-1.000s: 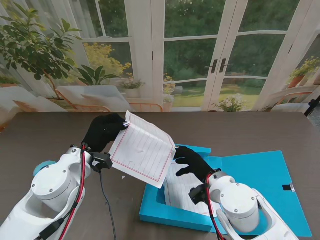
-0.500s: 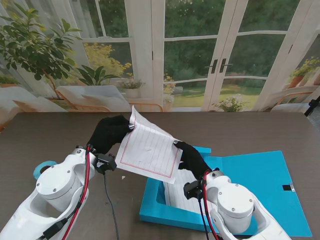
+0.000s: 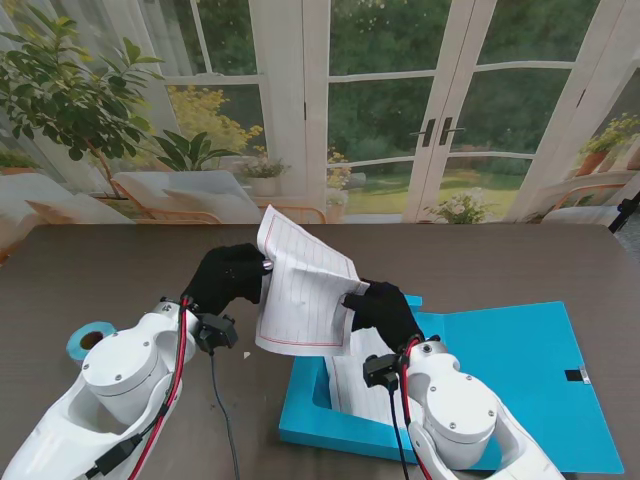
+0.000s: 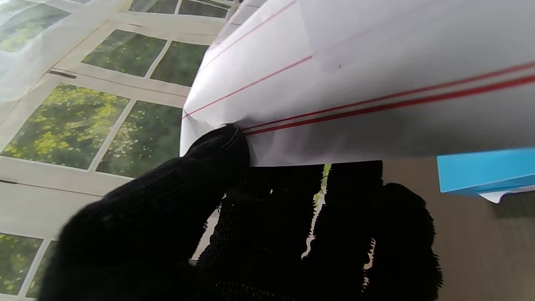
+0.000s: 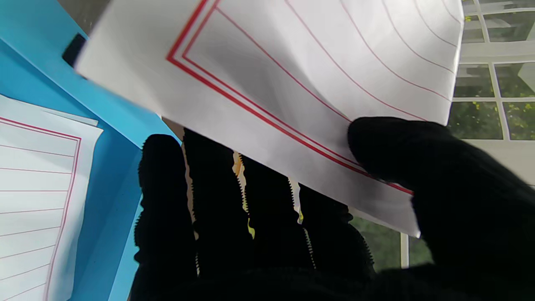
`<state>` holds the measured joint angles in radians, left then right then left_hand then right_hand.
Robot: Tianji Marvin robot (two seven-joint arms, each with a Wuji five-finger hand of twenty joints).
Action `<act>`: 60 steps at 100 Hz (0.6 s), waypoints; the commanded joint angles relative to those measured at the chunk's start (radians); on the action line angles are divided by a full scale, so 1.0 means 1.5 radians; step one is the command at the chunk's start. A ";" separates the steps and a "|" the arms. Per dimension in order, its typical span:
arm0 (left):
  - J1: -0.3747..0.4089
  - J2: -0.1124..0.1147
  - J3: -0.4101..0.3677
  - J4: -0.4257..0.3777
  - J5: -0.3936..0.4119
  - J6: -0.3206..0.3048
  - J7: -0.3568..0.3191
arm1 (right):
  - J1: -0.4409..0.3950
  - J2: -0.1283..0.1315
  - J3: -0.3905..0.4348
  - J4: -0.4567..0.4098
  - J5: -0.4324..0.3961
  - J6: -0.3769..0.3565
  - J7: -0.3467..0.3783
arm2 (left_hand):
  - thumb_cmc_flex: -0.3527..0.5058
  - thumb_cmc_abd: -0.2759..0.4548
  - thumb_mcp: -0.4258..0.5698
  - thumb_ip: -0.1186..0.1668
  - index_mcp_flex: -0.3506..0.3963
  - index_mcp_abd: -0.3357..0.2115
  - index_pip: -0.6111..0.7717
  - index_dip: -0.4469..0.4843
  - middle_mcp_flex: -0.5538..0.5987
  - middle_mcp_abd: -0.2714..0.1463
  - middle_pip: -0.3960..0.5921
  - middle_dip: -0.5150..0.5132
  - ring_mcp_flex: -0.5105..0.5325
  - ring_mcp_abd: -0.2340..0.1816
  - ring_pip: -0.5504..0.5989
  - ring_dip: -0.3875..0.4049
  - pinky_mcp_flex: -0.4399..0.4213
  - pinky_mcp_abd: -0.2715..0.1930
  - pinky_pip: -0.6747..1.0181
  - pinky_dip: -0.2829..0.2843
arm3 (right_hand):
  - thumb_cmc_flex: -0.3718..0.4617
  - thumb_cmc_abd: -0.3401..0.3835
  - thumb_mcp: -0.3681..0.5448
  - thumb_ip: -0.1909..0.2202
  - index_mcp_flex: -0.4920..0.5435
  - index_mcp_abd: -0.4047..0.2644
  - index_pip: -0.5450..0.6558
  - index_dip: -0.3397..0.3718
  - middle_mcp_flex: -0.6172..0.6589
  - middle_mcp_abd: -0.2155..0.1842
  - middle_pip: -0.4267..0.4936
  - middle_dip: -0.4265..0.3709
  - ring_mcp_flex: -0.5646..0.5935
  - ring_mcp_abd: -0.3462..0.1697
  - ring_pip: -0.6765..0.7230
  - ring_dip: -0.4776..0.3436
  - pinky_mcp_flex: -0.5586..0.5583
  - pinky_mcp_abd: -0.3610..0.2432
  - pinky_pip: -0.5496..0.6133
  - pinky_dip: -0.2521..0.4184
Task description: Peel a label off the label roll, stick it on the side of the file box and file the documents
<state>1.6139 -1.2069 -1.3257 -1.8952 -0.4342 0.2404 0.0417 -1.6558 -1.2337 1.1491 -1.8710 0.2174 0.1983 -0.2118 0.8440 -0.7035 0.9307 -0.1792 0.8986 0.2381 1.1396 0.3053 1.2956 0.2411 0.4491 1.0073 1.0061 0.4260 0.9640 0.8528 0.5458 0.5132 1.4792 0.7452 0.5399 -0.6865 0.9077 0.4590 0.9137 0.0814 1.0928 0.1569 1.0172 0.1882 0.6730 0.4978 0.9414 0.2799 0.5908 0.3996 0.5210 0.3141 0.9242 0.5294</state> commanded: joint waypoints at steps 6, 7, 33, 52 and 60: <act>0.001 -0.004 0.002 0.010 0.010 0.008 -0.012 | -0.016 -0.005 0.009 -0.017 0.009 -0.008 -0.001 | 0.045 -0.008 -0.005 0.026 -0.015 -0.008 0.026 0.016 0.003 -0.002 0.007 0.011 -0.009 0.027 0.030 0.014 -0.017 0.001 0.005 0.013 | 0.067 -0.016 0.003 -0.149 0.048 -0.044 0.027 0.010 0.056 -0.020 -0.001 0.032 0.055 0.003 0.021 0.017 -0.119 0.014 0.098 -0.044; 0.001 -0.004 0.002 0.010 0.010 0.009 -0.012 | -0.017 -0.005 0.009 -0.018 0.010 -0.009 -0.002 | 0.045 -0.008 -0.005 0.026 -0.015 -0.007 0.026 0.016 0.003 -0.002 0.007 0.011 -0.010 0.028 0.030 0.014 -0.018 0.001 0.005 0.013 | 0.072 -0.013 0.000 -0.163 0.052 -0.045 0.028 0.011 0.060 -0.020 -0.001 0.032 0.058 0.003 0.022 0.018 -0.118 0.016 0.101 -0.045; 0.004 -0.001 -0.002 0.010 0.020 0.024 -0.023 | -0.035 0.016 0.051 -0.035 0.062 -0.006 0.093 | 0.048 -0.003 -0.011 0.025 -0.018 -0.007 0.025 0.017 0.000 0.000 0.008 0.014 -0.013 0.030 0.034 0.015 -0.020 0.003 0.001 0.017 | -0.110 0.024 -0.027 0.094 -0.084 0.007 -0.178 0.110 -0.088 -0.008 -0.008 0.023 -0.053 0.001 -0.002 0.029 -0.195 -0.006 0.061 -0.038; 0.008 0.003 -0.004 0.005 0.032 0.042 -0.038 | -0.037 0.021 0.056 -0.038 0.069 -0.008 0.112 | 0.050 -0.001 -0.014 0.025 -0.019 -0.006 0.024 0.018 -0.001 0.001 0.008 0.015 -0.015 0.030 0.036 0.015 -0.020 0.003 0.000 0.020 | -0.175 0.004 0.016 0.224 -0.108 0.015 -0.171 0.153 -0.108 -0.009 0.007 0.016 -0.063 0.002 0.012 0.032 -0.195 -0.004 0.048 -0.023; 0.009 0.005 -0.004 0.004 0.038 0.047 -0.044 | -0.036 0.020 0.052 -0.037 0.067 -0.008 0.109 | 0.050 -0.001 -0.015 0.025 -0.019 -0.006 0.024 0.018 -0.002 0.003 0.008 0.015 -0.015 0.030 0.036 0.015 -0.020 0.003 -0.001 0.021 | -0.151 -0.003 0.009 0.237 -0.081 0.005 -0.150 0.135 -0.082 -0.013 0.009 0.013 -0.041 0.000 0.020 0.033 -0.179 0.002 0.054 -0.019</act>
<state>1.6211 -1.2020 -1.3313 -1.8833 -0.3827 0.3039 0.0018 -1.7050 -1.1961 1.2349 -1.9197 0.3193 0.1865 -0.0676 0.8744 -0.7019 0.9078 -0.1790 0.8766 0.2486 1.1398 0.3170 1.2830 0.2490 0.4491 1.0185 0.9839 0.4304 0.9758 0.8640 0.5259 0.5156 1.4796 0.7641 0.3194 -0.6551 0.9107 0.7712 0.7565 0.1099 0.8315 0.3781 0.8564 0.1857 0.6662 0.5315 0.8417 0.2916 0.5993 0.4332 0.5180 0.3309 1.0051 0.4876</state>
